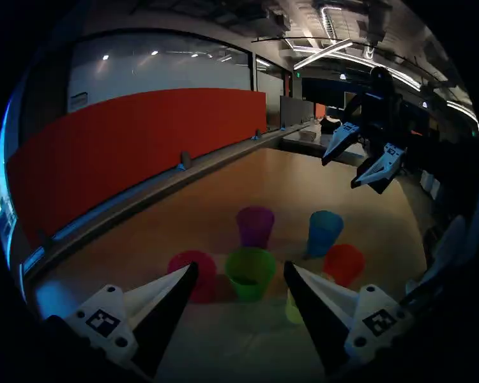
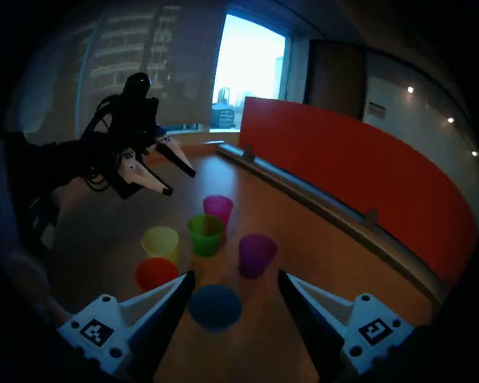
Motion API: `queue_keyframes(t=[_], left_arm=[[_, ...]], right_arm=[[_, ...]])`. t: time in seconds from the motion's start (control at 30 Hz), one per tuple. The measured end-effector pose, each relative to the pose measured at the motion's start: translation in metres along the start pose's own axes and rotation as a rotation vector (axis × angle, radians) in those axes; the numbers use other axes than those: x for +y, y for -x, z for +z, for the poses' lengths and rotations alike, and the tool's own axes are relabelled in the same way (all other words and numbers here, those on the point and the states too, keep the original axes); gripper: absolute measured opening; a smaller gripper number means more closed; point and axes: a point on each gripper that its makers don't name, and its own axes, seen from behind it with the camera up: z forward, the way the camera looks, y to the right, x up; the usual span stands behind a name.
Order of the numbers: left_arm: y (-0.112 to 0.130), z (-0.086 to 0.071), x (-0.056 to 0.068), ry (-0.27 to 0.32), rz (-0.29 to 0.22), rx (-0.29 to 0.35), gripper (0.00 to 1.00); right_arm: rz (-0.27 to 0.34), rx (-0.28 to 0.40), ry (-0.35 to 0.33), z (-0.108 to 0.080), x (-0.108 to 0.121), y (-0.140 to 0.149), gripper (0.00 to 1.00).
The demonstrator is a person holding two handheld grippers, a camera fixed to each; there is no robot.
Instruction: Pour water
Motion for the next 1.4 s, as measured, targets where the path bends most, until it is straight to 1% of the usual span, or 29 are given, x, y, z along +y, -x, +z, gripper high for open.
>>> queue_keyframes(t=[0.2,0.4,0.57,0.87,1.0,1.2,1.4], left_arm=[[0.02,0.01,0.003,0.011,-0.001,-0.042,1.0],[0.031,0.015,0.002,0.017,-0.002,-0.071,1.0],[0.037,0.017,0.003,0.025,-0.002,-0.09,1.0],[0.049,0.024,0.006,0.046,0.016,-0.135,1.0],[0.052,0.029,0.006,0.053,0.023,-0.153,1.0],[0.057,0.037,0.002,0.055,0.025,-0.175,1.0],[0.06,0.047,0.001,0.06,0.027,-0.188,1.0]], right_arm=[[0.007,-0.029,-0.009,0.005,-0.004,0.017,1.0],[0.01,-0.045,-0.012,0.007,-0.004,0.025,1.0],[0.007,-0.056,-0.022,0.008,-0.007,0.03,1.0],[0.005,-0.08,-0.039,0.013,-0.014,0.042,1.0],[0.008,-0.094,-0.044,0.017,-0.016,0.05,1.0],[0.012,-0.1,-0.052,0.019,-0.019,0.056,1.0],[0.02,-0.11,-0.052,0.022,-0.018,0.064,1.0]])
